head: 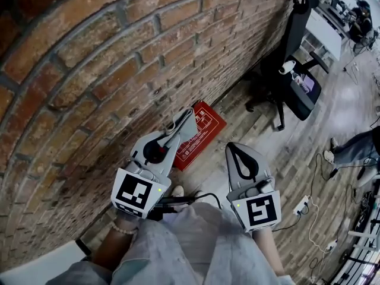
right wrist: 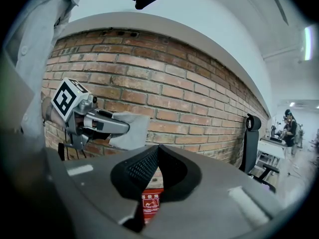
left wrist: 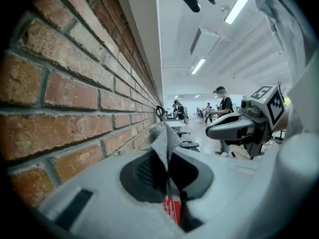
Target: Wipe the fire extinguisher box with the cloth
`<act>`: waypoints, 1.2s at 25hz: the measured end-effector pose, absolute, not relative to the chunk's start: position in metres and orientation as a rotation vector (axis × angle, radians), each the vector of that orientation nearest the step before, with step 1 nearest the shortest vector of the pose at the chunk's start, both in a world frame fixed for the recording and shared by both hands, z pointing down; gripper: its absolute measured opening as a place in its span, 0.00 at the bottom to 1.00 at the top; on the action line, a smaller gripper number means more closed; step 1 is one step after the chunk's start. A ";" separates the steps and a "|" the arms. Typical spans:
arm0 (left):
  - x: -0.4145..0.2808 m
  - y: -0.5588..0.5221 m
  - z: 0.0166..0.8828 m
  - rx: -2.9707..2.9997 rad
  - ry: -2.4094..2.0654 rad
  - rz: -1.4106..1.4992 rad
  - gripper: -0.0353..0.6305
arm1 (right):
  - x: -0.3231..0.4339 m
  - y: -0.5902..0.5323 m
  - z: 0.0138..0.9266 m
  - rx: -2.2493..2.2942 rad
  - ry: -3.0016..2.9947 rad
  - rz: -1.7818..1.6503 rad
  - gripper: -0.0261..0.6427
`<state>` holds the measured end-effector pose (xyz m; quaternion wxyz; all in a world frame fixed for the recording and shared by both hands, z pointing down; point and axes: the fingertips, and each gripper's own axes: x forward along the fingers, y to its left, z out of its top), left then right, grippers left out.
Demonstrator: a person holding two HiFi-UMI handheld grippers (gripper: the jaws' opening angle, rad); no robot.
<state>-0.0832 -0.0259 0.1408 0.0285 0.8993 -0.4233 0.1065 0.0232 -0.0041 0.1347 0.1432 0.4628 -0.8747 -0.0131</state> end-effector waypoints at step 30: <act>-0.080 -0.023 0.145 2.782 -1.304 0.347 0.07 | 0.022 0.003 0.138 1.320 -2.517 -0.043 0.05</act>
